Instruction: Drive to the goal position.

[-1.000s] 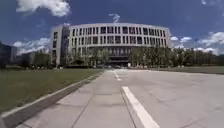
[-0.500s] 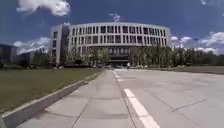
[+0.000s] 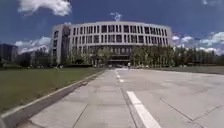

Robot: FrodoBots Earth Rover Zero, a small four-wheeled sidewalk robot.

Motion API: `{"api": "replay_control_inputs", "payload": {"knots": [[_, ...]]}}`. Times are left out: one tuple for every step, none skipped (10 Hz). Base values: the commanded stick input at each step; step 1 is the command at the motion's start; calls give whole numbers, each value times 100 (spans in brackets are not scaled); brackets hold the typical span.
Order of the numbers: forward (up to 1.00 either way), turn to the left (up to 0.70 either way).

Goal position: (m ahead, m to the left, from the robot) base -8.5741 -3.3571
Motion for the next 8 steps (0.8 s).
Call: {"api": "replay_control_inputs", "payload": {"knots": [[70,0],[70,0],[70,0],[70,0],[70,0],[70,0],[70,0],[70,0]]}}
